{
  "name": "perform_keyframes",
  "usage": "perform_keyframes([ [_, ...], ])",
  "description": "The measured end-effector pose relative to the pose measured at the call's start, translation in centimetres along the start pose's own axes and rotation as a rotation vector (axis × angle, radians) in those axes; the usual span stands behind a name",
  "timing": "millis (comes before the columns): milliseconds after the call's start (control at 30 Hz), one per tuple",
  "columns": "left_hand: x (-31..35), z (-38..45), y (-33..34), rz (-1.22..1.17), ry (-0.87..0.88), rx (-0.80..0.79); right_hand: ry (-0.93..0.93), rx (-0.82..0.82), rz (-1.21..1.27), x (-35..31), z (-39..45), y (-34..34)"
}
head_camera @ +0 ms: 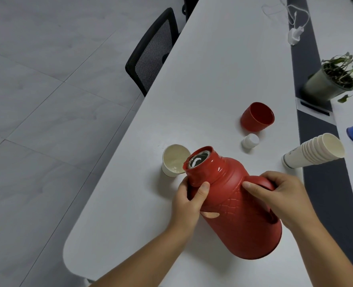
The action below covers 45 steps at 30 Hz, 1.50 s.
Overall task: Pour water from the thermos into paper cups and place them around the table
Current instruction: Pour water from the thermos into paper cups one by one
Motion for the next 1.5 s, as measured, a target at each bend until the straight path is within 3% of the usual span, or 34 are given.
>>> perform_keyframes([
  [1500, 0.59, -0.09, 0.11, 0.059, 0.022, -0.013, 0.015, 0.008, 0.048, 0.02, -0.18, -0.07],
])
Point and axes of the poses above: each hand's wrist, its own z-axis towards the middle knuckle, its own y-axis out of the palm, x = y × z, the point moved 9 cm from there along z, towards the middle knuckle, and after that the axes turned 4 degrees about x, right-handed, at the moved point
